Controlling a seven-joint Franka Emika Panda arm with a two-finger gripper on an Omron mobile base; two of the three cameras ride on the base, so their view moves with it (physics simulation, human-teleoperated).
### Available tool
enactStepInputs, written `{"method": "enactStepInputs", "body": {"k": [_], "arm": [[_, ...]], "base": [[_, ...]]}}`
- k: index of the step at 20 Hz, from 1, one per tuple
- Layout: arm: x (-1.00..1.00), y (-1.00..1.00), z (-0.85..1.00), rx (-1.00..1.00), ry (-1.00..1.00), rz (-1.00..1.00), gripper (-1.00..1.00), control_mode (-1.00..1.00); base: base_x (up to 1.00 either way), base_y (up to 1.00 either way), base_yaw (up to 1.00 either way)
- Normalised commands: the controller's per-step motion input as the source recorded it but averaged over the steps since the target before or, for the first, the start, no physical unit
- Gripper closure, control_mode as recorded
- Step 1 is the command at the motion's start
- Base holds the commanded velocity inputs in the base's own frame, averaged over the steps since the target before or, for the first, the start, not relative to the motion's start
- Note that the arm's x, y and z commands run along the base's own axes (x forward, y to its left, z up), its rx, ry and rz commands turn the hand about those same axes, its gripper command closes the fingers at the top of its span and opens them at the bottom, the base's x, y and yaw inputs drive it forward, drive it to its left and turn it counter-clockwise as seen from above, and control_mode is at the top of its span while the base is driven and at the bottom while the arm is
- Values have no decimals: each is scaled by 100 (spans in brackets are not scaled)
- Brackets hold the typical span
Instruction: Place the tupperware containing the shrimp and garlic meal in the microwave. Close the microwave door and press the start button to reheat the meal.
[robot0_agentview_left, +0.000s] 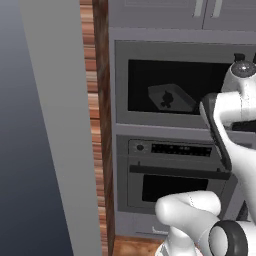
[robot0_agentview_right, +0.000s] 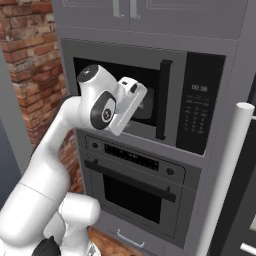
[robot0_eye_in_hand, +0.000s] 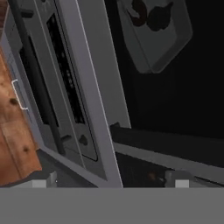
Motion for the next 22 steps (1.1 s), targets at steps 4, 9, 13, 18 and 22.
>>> {"method": "enactStepInputs", "body": {"k": [4, 9, 13, 18, 22], "arm": [[-46, -46, -14, 10, 0, 0, -100, -100], [-31, -46, -29, 0, -1, 0, -100, -100], [-13, -47, -44, 0, -8, 0, -100, -100], [0, -54, -16, 0, -13, 1, -100, -100], [0, -21, 0, 0, -13, 3, -100, -100]], "base": [[0, 0, 0], [0, 0, 0], [0, 0, 0], [0, 0, 0], [0, 0, 0]]}}
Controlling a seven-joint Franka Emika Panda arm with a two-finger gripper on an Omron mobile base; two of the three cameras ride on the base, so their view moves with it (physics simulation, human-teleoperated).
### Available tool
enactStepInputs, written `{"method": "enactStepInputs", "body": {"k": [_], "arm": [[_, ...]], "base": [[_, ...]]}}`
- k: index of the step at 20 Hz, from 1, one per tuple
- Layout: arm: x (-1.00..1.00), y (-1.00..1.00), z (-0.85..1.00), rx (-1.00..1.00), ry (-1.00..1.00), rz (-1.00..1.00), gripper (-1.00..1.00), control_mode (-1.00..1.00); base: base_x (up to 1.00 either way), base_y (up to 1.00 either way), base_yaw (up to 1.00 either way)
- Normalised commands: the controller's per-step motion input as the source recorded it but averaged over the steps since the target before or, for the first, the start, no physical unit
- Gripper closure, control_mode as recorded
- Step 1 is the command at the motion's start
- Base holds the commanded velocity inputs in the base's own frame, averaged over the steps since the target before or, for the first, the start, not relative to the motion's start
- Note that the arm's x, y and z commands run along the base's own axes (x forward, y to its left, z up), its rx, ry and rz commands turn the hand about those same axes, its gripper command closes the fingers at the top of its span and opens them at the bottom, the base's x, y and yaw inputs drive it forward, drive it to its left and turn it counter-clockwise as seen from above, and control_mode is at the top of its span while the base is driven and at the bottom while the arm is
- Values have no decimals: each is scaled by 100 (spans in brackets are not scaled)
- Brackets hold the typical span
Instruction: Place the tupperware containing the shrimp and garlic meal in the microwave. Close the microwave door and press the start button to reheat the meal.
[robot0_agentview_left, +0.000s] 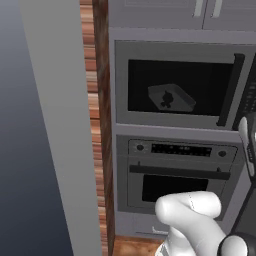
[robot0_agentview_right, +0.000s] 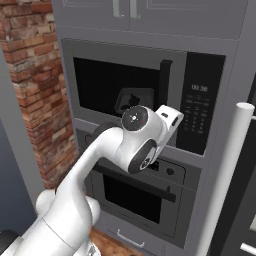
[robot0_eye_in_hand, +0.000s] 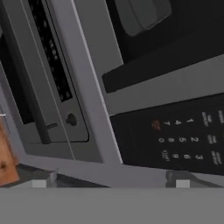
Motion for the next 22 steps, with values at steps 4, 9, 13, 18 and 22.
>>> {"method": "enactStepInputs", "body": {"k": [4, 9, 13, 18, 22], "arm": [[0, 0, 0, 0, -11, 1, 100, -100], [0, -13, -6, 0, -13, 0, 100, -100], [0, -22, 0, 0, -11, 0, 100, -100], [10, -25, 0, 0, -9, 0, 100, -100], [15, -15, 0, 0, -9, 0, 100, -100]], "base": [[0, 0, 0], [0, 0, 0], [0, 0, 0], [0, 0, 0], [0, 0, 0]]}}
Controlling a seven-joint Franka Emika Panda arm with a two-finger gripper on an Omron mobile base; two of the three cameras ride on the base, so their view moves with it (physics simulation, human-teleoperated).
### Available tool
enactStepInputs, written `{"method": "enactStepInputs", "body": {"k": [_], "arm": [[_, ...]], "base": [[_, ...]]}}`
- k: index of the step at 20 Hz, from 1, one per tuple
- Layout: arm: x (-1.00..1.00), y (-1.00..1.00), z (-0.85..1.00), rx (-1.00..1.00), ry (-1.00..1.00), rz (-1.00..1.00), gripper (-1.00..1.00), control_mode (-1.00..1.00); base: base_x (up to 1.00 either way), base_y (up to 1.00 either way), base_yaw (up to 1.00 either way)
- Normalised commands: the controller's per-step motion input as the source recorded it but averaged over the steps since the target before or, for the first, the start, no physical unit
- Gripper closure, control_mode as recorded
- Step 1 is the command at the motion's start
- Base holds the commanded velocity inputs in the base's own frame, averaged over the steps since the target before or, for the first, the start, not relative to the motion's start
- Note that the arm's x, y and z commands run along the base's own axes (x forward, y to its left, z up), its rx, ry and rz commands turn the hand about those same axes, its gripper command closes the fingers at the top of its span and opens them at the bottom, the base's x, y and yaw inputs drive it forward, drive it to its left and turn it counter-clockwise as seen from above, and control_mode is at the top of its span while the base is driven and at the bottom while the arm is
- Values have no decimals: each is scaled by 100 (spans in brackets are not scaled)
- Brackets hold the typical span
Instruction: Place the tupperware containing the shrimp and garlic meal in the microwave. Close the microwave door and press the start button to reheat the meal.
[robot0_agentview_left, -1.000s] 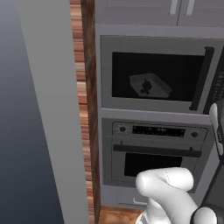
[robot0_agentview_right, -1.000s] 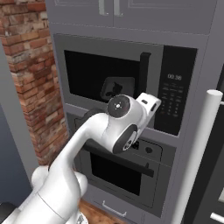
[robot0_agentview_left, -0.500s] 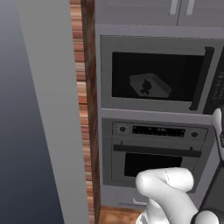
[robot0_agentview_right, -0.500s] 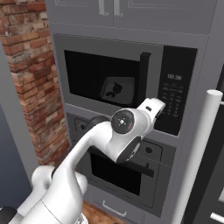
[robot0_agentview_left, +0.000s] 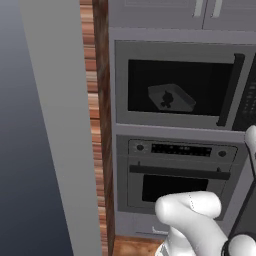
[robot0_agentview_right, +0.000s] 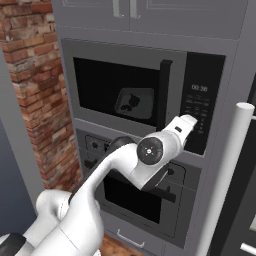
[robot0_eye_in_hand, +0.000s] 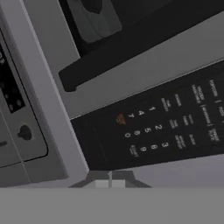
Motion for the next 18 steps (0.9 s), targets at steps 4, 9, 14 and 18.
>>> {"method": "enactStepInputs", "body": {"k": [4, 9, 14, 18], "arm": [[15, -13, -5, 0, -7, 0, 100, -100], [22, -11, -16, 0, -3, 0, 100, -100], [31, -15, -15, 0, 0, 0, 100, -100], [30, -21, -8, 0, 0, 0, 100, -100]], "base": [[0, 0, 0], [0, 0, 0], [0, 0, 0], [0, 0, 0]]}}
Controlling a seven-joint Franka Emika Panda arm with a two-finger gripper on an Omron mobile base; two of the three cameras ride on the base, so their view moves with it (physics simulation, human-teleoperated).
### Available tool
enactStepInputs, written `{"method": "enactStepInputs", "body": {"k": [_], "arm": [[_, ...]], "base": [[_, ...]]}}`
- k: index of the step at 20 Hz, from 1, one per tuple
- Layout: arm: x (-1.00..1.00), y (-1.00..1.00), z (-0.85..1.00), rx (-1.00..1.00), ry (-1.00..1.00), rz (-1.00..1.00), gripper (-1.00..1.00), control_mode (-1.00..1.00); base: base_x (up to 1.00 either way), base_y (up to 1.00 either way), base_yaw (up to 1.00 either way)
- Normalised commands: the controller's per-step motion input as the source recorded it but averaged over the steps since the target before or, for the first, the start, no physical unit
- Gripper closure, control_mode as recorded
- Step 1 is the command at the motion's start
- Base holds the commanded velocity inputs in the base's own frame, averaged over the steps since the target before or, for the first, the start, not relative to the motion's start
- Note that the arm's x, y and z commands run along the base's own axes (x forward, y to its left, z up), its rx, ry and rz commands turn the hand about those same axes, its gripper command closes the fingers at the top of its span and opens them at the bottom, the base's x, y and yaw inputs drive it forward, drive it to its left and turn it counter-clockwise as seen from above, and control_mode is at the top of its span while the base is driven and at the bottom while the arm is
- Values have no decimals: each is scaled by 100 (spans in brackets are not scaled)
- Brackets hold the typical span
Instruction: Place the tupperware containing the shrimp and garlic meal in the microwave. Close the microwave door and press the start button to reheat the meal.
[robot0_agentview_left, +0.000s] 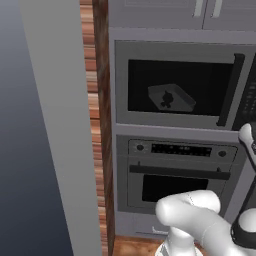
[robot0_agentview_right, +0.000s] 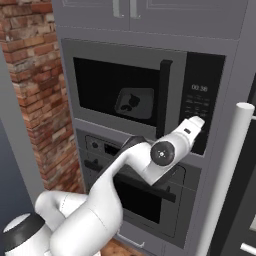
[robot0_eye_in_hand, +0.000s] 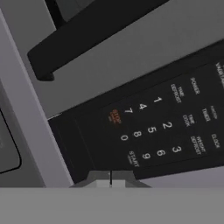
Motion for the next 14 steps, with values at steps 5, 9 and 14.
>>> {"method": "enactStepInputs", "body": {"k": [5, 9, 14], "arm": [[29, -27, -6, 0, 0, 0, 100, -100], [31, -25, -9, 0, 0, 0, 100, -100], [32, -21, -15, 0, 0, 0, 100, -100]], "base": [[0, 0, 0], [0, 0, 0], [0, 0, 0]]}}
